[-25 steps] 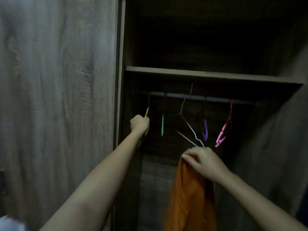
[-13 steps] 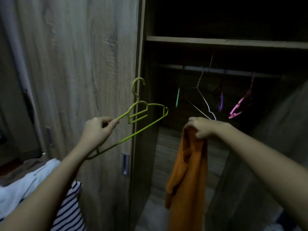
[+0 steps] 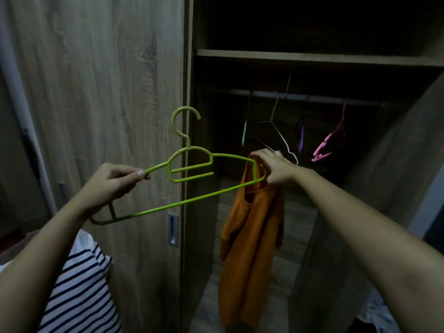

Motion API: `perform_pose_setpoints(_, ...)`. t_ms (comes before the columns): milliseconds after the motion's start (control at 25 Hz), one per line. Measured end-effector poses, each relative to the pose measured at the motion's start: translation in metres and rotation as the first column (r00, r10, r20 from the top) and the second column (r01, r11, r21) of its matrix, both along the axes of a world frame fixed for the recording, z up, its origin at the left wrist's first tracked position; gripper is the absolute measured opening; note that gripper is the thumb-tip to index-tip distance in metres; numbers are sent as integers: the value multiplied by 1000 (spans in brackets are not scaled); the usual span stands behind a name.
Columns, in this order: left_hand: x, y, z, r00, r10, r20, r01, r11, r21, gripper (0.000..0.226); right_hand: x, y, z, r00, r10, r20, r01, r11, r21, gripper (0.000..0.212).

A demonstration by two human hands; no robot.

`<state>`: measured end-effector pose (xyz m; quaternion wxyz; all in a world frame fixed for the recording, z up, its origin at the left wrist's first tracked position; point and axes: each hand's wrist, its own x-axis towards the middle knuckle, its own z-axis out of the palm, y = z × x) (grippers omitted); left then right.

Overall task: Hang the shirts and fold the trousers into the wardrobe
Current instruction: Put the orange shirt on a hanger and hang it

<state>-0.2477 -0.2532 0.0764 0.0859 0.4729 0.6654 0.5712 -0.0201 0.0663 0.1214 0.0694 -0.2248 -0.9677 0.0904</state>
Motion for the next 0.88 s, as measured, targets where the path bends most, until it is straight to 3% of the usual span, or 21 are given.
perform_pose_setpoints(200,11,37,-13,988,-154,-21,154,988,-10,23,-22,-35,13,994,102,47,-107,990,93,88)
perform_pose_setpoints(320,23,60,-25,971,-233,-50,233,972,10,53,-37,-55,22,987,159,9,-159,982,98,85)
perform_pose_setpoints(440,28,76,-34,956,-290,36,283,949,137,55,-45,-64,31,979,196,-47,-192,977,92,78)
perform_pose_setpoints(520,27,77,-38,944,-310,112,274,928,254,47,-41,-63,37,956,265,-124,-194,891,410,58)
perform_pose_setpoints(600,29,80,-36,951,-294,100,252,918,306,29,-35,-56,38,907,384,-170,-135,651,747,43)
perform_pose_setpoints(640,31,83,-33,979,-200,21,184,931,315,19,-32,-55,39,892,415,-181,-110,586,803,40)
perform_pose_setpoints(680,34,88,-32,994,-2,-110,39,941,336,15,-30,-55,40,883,424,-201,-83,562,823,37)
perform_pose_setpoints(760,45,102,-34,832,478,-282,-316,826,467,19,-30,-53,44,881,395,-262,-19,583,812,37)
perform_pose_setpoints(800,57,108,-36,754,583,-301,-376,760,530,22,-29,-53,47,879,379,-290,4,602,798,38)
perform_pose_setpoints(840,71,116,-46,719,594,-361,-339,753,565,25,-28,-52,49,874,374,-311,16,616,788,38)
perform_pose_setpoints(880,84,123,-57,705,529,-473,-242,805,541,28,-27,-51,51,866,377,-328,25,624,781,37)
